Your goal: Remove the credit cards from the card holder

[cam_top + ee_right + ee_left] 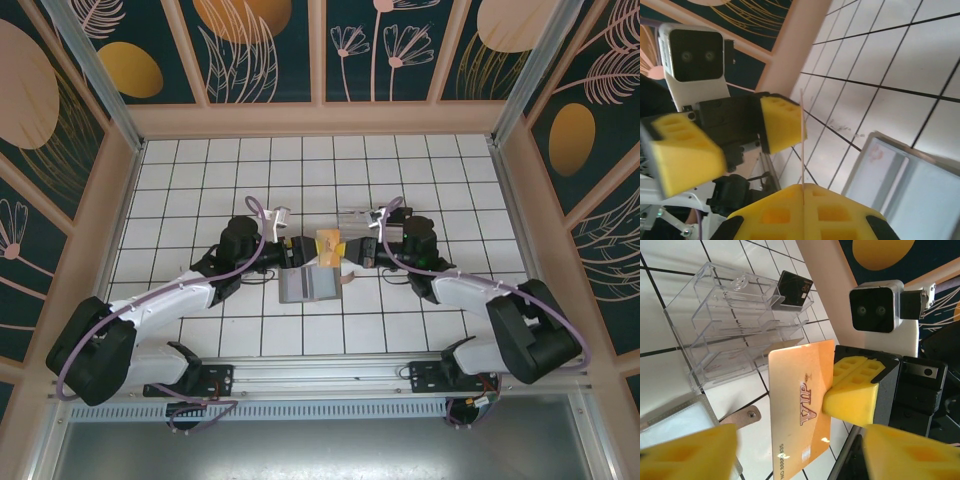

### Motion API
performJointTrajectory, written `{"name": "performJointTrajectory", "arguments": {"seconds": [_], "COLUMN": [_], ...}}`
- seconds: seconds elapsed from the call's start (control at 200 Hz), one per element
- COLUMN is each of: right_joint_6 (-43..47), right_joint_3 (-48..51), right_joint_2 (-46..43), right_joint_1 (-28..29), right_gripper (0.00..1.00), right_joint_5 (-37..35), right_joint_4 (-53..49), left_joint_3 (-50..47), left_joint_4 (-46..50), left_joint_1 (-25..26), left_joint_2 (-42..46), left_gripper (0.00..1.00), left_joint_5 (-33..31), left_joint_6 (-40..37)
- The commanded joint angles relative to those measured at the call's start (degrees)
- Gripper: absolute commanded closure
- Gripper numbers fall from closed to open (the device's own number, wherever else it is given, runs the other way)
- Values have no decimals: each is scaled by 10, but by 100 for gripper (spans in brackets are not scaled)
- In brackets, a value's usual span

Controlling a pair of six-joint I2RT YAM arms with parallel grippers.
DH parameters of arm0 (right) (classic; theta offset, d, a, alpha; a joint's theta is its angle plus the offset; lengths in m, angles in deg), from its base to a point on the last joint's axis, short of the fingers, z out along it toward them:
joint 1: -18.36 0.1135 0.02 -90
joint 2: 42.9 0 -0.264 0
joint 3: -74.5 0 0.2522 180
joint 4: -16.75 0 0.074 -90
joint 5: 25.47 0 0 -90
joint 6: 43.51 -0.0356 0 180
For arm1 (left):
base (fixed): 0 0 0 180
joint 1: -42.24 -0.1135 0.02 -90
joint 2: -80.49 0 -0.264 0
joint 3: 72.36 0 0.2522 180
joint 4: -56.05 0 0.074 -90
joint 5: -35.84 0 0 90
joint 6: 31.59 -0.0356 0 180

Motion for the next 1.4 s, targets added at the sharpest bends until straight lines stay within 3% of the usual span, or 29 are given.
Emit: {"name": "performJointTrajectory", "arguments": {"seconds": [0.0,0.13,0.245,0.4,0.641,0.836,0.971,1.141,1.396], "right_joint_6": [95,171,205,311,586,712,785,895,986], "right_joint_3": [-36,-71,-94,-169,-243,-297,-282,-207,-159], "right_joint_2": [-60,-110,-125,-128,-95,-22,-11,-47,-80], "right_joint_1": [0,1,8,70,168,191,191,184,120], "right_gripper": [100,100,100,100,100,100,100,100,100], "right_joint_5": [-59,-169,-240,-379,-555,-706,-740,-776,-738], "right_joint_4": [-131,-270,-325,-434,-584,-702,-727,-688,-640], "left_joint_3": [12,21,22,3,-45,-81,-92,-107,-113], "left_joint_4": [13,33,43,65,46,7,6,8,13], "left_joint_1": [0,-3,-4,-4,-4,-3,-4,-4,-4], "left_joint_2": [19,34,52,96,158,190,206,231,243], "left_gripper": [1,1,1,1,1,1,1,1,1], "left_joint_5": [-20,-49,-79,-142,-159,-156,-164,-181,-200], "left_joint_6": [-21,-33,-43,-72,-94,-88,-86,-83,-84]}}
